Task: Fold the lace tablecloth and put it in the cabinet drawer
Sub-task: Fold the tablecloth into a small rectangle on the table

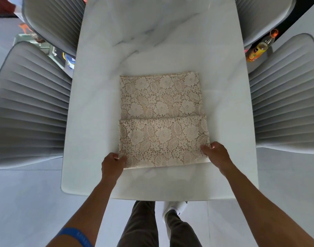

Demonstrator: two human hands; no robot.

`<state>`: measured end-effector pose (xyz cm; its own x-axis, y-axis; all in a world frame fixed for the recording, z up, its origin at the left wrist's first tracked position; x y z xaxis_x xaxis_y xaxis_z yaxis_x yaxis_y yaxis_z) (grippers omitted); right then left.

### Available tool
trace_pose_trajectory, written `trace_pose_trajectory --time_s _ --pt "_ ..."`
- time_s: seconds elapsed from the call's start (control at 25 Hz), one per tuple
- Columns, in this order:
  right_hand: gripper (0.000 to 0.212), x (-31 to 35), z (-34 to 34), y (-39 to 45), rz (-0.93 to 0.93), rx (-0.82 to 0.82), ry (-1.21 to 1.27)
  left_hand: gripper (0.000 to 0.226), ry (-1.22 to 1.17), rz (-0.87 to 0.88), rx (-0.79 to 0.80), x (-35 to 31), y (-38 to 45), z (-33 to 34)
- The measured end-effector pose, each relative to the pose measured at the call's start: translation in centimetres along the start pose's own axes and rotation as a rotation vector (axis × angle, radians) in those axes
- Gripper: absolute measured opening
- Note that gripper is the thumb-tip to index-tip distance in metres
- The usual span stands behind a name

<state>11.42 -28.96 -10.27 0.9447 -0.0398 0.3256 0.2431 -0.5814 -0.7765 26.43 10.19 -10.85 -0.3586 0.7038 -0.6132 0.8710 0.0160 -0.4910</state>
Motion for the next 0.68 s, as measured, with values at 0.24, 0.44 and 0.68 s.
trace_pose_trajectory --time_s 0.24,0.44,0.68 --pt "0.033 -2.0 -1.3 -2.6 0.052 -0.013 0.244 0.031 -0.25 0.029 -0.02 -0.6 -3.7 -2.0" --pt "0.024 -0.1 -3.7 -4.8 0.012 0.153 0.359 0.024 -0.382 -0.007 0.007 -2.9 -4.9 -4.9" --pt "0.015 8.0 -6.8 -2.8 0.208 0.338 0.472 0.018 -0.444 -0.161 0.16 -11.0 2.2 -7.6"
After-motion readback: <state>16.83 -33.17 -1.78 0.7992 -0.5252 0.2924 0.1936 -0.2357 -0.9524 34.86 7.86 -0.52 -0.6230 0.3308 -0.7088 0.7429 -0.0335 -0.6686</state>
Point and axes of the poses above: each hand's wrist, its own y-axis towards the middle knuckle, its own z-axis out of the palm, x = y × z, the point moved 7 cm from there along y, towards the middle knuckle, and after that the axes turned 13 degrees about z, right-handed, at the moved point
